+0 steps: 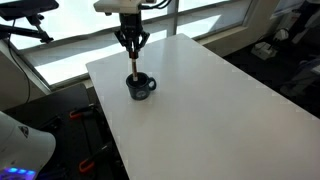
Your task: Put the marker on the table
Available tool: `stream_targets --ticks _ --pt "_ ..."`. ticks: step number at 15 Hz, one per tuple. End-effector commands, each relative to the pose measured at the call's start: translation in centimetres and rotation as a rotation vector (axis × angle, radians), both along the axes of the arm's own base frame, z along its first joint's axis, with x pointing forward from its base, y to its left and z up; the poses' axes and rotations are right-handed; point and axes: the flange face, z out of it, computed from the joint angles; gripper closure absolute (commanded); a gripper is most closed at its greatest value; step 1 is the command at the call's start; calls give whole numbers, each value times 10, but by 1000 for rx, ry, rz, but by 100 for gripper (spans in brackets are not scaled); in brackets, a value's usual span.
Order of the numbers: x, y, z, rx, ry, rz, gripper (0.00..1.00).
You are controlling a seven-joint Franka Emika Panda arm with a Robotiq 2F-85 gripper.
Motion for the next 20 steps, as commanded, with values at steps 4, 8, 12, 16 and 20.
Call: stream_targets --ticks 4,8,12,16,20 --pt "-27 -35 37 -81 -95 -76 95" --pt "-22 -76 27 -104 -77 -140 95" --pt "-16 -123 3 -98 -24 -195 95" --pt "-10 -152 -31 -65 46 -191 95" --pt "-4 -168 -70 -11 103 -138 95"
